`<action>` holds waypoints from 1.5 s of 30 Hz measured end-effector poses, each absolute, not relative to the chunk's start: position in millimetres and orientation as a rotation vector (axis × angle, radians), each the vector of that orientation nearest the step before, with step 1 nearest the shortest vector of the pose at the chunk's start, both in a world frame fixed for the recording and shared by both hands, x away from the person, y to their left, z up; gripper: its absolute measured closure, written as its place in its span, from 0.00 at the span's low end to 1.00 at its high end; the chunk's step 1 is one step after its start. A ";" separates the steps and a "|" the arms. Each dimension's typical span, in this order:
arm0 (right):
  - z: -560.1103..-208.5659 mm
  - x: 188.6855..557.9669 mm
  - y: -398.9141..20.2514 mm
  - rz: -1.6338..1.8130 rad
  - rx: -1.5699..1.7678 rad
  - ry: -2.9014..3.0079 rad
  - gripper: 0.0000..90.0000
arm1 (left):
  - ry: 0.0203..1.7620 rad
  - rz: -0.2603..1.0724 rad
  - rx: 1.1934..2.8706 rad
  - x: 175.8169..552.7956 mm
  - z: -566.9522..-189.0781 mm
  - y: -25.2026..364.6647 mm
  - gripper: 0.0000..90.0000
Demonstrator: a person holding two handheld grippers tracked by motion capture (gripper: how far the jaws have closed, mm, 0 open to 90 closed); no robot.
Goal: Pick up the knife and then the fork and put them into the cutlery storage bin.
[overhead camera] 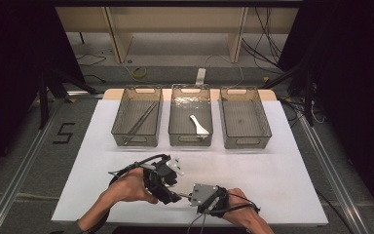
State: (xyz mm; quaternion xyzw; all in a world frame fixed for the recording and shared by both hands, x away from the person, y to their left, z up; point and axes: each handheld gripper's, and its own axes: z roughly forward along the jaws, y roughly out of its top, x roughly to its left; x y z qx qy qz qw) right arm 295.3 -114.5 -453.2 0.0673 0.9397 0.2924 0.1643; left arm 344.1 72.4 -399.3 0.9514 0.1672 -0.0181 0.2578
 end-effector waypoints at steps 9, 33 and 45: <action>-452.3 312.6 -136.9 0.808 0.357 2.621 0.94 | 0.551 0.098 2.406 347.7 -386.6 81.0 0.25; -437.4 341.8 -179.8 0.892 0.674 2.491 0.94 | 0.658 0.180 2.151 346.8 -395.9 123.5 0.17; -413.8 370.1 -216.5 0.988 0.924 2.349 0.94 | 0.687 0.223 2.087 343.6 -403.9 138.2 0.18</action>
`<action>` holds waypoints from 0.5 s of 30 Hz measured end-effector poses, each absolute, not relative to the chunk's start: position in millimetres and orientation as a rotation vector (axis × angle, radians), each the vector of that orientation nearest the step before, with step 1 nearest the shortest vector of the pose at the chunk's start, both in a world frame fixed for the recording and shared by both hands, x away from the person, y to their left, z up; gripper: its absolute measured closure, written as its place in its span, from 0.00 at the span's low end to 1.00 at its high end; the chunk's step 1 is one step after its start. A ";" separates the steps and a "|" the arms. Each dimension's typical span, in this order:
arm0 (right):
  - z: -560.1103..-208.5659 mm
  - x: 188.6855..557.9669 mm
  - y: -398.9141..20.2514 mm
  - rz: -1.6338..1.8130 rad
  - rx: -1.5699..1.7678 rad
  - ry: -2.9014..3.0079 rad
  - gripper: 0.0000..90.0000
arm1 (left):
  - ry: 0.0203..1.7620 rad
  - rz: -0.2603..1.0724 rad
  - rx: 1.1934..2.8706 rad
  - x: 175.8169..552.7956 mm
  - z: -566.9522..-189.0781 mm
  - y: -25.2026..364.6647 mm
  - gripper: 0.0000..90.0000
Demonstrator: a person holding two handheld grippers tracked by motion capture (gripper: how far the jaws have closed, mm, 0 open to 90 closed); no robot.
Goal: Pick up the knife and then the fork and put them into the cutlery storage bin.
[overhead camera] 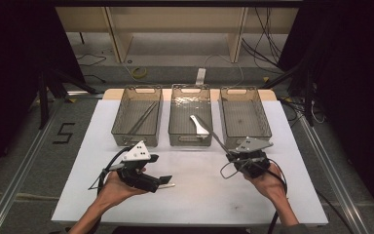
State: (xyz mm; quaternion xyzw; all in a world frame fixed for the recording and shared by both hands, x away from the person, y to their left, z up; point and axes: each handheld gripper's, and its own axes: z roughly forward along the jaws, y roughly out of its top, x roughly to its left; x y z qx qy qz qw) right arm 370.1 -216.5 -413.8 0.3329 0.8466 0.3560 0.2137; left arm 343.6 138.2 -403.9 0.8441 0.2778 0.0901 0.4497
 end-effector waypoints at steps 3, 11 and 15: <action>-408.9 381.6 -224.7 0.992 0.991 2.315 0.94 | 0.705 0.229 2.065 342.5 -405.5 140.9 0.17; -403.0 418.4 -240.2 0.972 1.130 2.270 0.94 | 0.756 0.239 2.053 343.8 -409.6 150.5 0.18; -398.5 437.1 -244.0 0.950 1.180 2.249 0.94 | 0.776 0.245 2.046 344.4 -410.8 155.1 0.18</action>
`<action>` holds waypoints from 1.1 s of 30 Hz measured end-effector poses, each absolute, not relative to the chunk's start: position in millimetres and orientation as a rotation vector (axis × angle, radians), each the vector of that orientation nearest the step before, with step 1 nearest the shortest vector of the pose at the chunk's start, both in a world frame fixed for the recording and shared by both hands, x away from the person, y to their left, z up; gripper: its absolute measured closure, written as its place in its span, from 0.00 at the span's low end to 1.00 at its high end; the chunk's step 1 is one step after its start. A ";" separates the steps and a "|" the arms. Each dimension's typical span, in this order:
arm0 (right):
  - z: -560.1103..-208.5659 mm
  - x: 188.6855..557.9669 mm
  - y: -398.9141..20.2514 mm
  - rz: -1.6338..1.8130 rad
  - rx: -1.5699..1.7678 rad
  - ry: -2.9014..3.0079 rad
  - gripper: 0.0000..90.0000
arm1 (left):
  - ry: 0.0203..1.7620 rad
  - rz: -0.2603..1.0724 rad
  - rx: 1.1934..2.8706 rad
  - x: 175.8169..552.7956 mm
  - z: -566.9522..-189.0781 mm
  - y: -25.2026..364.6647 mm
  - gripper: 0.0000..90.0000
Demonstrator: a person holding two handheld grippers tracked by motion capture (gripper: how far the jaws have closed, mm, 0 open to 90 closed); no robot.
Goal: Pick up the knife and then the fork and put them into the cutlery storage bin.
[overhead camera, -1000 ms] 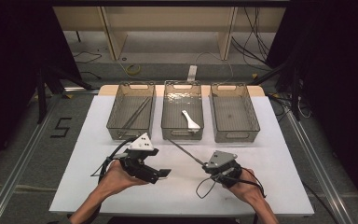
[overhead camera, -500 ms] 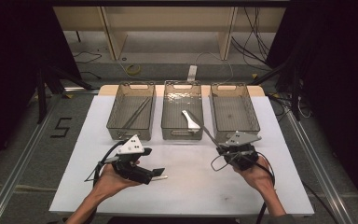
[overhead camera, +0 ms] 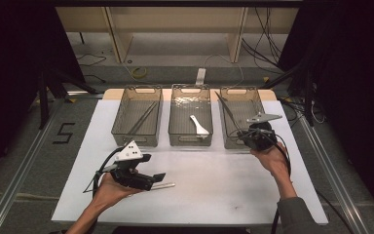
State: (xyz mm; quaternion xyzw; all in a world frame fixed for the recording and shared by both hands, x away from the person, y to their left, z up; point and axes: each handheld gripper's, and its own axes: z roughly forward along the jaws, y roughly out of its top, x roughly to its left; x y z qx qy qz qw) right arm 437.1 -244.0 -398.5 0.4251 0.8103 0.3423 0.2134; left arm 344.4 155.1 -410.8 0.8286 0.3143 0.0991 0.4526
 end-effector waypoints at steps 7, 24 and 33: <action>-394.1 471.5 -249.4 0.937 1.309 2.210 0.94 | 0.787 0.255 2.046 344.2 -412.3 159.5 0.18; -393.3 522.3 -246.7 0.837 1.495 2.167 0.94 | 0.797 0.255 2.049 345.6 -414.8 162.8 0.18; -405.3 528.5 -239.5 0.820 1.563 2.152 0.93 | 0.793 0.249 2.058 345.5 -416.6 161.2 0.18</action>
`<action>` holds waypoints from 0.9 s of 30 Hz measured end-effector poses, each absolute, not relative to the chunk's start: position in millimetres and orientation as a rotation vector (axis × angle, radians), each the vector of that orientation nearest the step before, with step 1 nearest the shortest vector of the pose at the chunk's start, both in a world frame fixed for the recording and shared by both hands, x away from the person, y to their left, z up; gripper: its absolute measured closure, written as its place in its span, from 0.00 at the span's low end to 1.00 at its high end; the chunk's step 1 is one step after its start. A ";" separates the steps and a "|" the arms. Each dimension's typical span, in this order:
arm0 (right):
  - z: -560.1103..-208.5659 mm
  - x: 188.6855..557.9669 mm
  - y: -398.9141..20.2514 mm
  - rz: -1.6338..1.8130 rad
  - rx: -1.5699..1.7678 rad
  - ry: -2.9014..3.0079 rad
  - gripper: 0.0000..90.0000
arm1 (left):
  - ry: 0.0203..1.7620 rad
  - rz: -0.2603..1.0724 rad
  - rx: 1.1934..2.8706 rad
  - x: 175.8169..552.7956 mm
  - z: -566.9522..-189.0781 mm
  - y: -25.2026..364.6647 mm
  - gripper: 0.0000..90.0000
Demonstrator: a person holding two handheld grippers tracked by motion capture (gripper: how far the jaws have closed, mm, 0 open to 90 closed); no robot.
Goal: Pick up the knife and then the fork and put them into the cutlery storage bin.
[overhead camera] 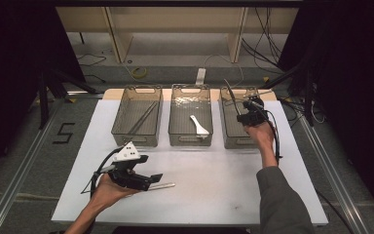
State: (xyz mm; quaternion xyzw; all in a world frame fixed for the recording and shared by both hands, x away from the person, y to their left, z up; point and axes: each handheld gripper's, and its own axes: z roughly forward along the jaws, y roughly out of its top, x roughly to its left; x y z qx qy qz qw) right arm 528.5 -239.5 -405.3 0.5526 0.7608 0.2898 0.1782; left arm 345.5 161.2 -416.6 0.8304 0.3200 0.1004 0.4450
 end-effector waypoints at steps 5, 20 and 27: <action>-411.0 530.2 -235.4 0.811 1.598 2.144 0.93 | 0.795 0.242 2.063 345.9 -417.3 161.6 0.18; -394.1 524.0 -234.0 0.901 1.567 2.127 0.54 | 0.792 0.233 2.074 345.7 -418.3 159.8 0.18; -382.6 507.8 -234.4 0.991 1.462 2.178 0.45 | 0.797 0.219 2.106 347.7 -419.5 159.4 0.17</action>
